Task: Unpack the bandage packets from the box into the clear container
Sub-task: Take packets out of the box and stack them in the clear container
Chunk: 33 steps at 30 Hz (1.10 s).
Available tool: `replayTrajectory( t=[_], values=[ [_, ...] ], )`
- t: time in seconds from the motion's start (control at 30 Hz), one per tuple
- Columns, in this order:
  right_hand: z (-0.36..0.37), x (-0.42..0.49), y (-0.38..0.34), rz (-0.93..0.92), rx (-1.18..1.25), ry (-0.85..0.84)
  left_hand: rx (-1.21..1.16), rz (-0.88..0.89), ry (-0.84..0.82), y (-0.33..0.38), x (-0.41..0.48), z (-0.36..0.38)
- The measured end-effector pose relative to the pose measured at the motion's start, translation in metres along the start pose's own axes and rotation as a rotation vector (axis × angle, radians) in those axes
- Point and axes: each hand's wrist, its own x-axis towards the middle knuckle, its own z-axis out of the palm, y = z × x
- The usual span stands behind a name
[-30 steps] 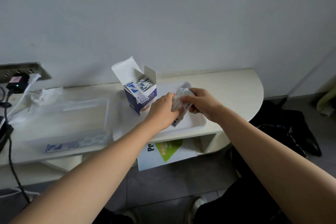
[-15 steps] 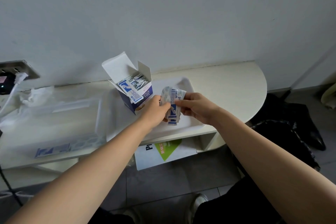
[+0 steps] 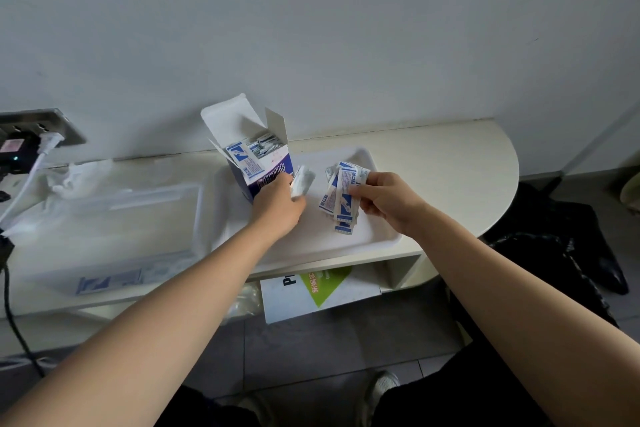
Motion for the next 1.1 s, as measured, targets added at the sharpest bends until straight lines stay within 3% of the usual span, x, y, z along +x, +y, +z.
replayTrajectory(
  t=[0.27,0.47,0.53,0.6,0.7,0.77,0.93,1.1],
  values=[
    [0.005,0.000,-0.001,-0.032,-0.120,0.027,0.219,0.173,0.073,-0.011,-0.008,-0.003],
    [0.006,-0.003,-0.001,-0.046,-0.136,0.067,0.350,0.289,0.246,-0.008,-0.017,-0.005],
    [0.006,-0.005,-0.003,-0.057,-0.121,0.062,0.233,0.328,0.221,-0.001,-0.019,-0.004],
    [0.008,-0.006,-0.005,-0.071,-0.086,0.042,0.014,0.279,0.079,0.011,-0.022,-0.002],
    [0.009,-0.009,-0.008,-0.086,-0.016,-0.008,-0.564,-0.043,-0.219,0.028,-0.022,0.004],
    [0.010,-0.011,-0.010,-0.098,0.020,-0.052,-0.833,-0.184,-0.323,0.034,-0.021,0.006],
    [0.011,-0.013,-0.011,-0.112,0.012,-0.105,-1.119,-0.264,-0.472,0.034,-0.020,0.005],
    [0.011,-0.009,-0.009,-0.108,0.049,-0.080,-1.048,-0.288,-0.395,0.034,-0.017,0.008]
  ],
)
